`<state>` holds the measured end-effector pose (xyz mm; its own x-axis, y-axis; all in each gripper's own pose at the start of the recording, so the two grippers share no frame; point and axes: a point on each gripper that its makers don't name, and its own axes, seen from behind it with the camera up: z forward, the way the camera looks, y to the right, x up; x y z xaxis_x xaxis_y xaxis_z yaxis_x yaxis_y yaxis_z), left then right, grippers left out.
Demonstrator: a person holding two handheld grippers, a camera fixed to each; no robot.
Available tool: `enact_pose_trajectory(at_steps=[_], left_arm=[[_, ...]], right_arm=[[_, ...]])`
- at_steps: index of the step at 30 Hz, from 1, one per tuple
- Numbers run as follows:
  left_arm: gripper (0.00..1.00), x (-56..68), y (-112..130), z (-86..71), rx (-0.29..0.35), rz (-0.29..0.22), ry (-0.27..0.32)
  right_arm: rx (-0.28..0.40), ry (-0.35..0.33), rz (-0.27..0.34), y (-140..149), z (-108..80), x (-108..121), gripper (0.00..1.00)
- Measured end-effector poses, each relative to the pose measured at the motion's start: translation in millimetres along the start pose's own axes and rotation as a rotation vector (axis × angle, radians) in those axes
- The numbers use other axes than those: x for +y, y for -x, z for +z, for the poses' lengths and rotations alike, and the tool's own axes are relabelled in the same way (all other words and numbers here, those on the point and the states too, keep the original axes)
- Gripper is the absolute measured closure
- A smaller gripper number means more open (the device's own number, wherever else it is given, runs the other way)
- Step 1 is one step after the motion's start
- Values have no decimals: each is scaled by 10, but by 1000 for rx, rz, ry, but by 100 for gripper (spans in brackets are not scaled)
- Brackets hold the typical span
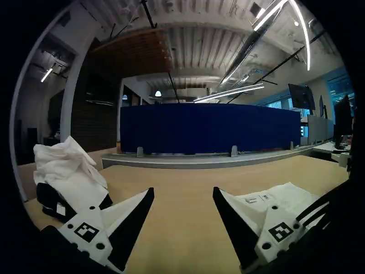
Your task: Fold towel
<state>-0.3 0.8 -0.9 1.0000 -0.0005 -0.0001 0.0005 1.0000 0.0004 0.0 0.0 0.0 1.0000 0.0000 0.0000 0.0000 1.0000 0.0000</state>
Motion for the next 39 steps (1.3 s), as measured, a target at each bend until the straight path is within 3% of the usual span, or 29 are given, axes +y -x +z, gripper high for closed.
enact_pose_trajectory(at_steps=[24,30,36,39], left_arm=[[5,-5,1,11,-4,-1,8],[5,26,-362,-5,42,-19,16],[5,-38,-768,-38,17,-35,-1],[5,12,-975,-94,6,-53,13]], right_arm=[[0,-2,-2,-11,-11,-23,0],[9,-6,-8,-242,-12,-75,0],[8,-13,-21,-751,5,-130,0],[-2,-16,-28,-977,8,-153,0]])
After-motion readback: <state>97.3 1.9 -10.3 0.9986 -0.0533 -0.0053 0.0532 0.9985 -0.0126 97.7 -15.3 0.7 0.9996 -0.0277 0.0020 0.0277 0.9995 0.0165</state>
